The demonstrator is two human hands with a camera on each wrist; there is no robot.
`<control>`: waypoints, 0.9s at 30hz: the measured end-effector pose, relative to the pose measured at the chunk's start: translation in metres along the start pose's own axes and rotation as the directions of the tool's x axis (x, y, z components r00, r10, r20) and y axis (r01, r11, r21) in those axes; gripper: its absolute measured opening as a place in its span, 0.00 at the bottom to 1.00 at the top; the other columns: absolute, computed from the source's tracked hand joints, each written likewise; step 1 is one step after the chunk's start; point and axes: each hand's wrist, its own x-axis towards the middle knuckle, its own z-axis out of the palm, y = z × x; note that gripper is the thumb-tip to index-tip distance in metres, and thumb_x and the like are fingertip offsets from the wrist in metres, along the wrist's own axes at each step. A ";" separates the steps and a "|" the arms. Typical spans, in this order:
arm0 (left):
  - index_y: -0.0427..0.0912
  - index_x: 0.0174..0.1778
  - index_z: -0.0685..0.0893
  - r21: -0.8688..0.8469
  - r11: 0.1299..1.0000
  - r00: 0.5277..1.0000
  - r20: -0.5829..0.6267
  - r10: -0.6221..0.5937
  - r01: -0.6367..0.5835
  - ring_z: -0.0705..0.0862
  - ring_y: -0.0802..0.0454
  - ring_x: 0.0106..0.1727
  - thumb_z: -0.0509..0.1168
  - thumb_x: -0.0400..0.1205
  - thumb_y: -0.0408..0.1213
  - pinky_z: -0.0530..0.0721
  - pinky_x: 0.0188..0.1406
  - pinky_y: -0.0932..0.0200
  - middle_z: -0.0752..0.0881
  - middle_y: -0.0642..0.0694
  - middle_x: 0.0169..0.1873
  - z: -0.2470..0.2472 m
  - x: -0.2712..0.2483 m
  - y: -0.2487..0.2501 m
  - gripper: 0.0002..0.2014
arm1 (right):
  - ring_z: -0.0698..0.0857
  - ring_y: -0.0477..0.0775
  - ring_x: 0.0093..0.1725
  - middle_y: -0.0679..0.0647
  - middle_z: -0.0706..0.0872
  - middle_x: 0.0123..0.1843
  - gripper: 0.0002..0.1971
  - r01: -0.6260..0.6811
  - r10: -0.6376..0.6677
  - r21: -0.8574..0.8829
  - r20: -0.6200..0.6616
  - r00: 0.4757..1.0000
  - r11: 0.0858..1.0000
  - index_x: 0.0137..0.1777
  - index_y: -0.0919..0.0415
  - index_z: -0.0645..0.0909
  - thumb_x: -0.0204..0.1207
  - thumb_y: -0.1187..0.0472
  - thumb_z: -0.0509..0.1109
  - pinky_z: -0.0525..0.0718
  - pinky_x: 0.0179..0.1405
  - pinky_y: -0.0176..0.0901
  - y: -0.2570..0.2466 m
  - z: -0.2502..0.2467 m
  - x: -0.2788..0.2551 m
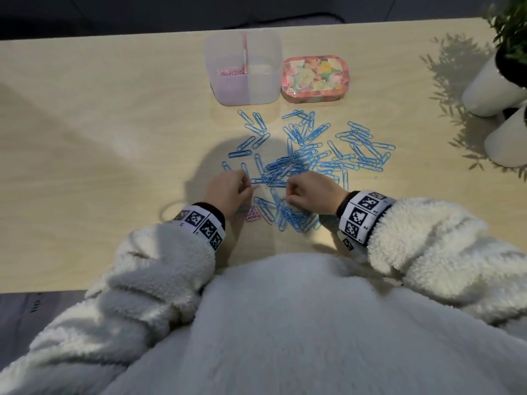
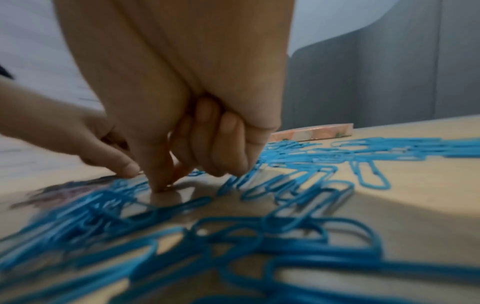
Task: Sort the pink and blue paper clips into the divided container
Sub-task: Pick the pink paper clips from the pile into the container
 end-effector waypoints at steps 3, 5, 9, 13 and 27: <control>0.38 0.40 0.77 -0.216 0.975 0.998 0.013 -0.055 0.057 0.76 0.45 0.38 0.59 0.81 0.38 0.70 0.38 0.55 0.79 0.43 0.34 -0.002 0.000 -0.003 0.07 | 0.78 0.49 0.34 0.52 0.81 0.34 0.03 -0.062 0.086 0.218 -0.103 0.991 0.974 0.39 0.62 0.78 0.73 0.64 0.67 0.73 0.33 0.33 0.007 -0.009 0.003; 0.38 0.34 0.72 -0.412 0.901 0.991 0.054 -0.121 0.133 0.69 0.48 0.32 0.56 0.82 0.34 0.64 0.32 0.55 0.71 0.45 0.28 -0.005 0.001 -0.007 0.10 | 0.75 0.40 0.25 0.48 0.76 0.29 0.08 -0.104 0.148 0.334 -0.107 0.983 0.937 0.35 0.58 0.74 0.75 0.65 0.67 0.69 0.26 0.29 0.010 -0.020 0.004; 0.45 0.28 0.65 -0.728 0.620 0.956 0.230 -0.181 0.292 0.59 0.52 0.24 0.52 0.83 0.33 0.57 0.24 0.60 0.63 0.47 0.24 -0.013 -0.001 -0.016 0.16 | 0.76 0.36 0.16 0.53 0.79 0.30 0.09 -0.115 0.146 0.628 0.002 0.989 0.770 0.41 0.58 0.72 0.78 0.72 0.63 0.71 0.16 0.26 0.009 -0.028 0.004; 0.43 0.32 0.76 -0.835 0.463 0.954 0.234 -0.188 0.297 0.70 0.61 0.20 0.56 0.83 0.34 0.63 0.19 0.68 0.79 0.49 0.27 -0.018 -0.009 -0.021 0.13 | 0.78 0.40 0.21 0.53 0.81 0.32 0.11 -0.118 0.105 0.686 0.060 0.993 0.718 0.48 0.59 0.76 0.77 0.75 0.57 0.72 0.20 0.29 -0.006 -0.023 0.011; 0.46 0.27 0.69 -0.844 0.348 0.912 0.358 -0.201 0.408 0.63 0.59 0.19 0.56 0.83 0.37 0.60 0.17 0.68 0.69 0.55 0.19 -0.020 -0.024 -0.025 0.17 | 0.77 0.47 0.39 0.43 0.78 0.32 0.06 0.049 -0.049 -0.014 -0.007 0.999 0.999 0.47 0.53 0.83 0.75 0.61 0.65 0.68 0.40 0.39 -0.004 0.010 -0.017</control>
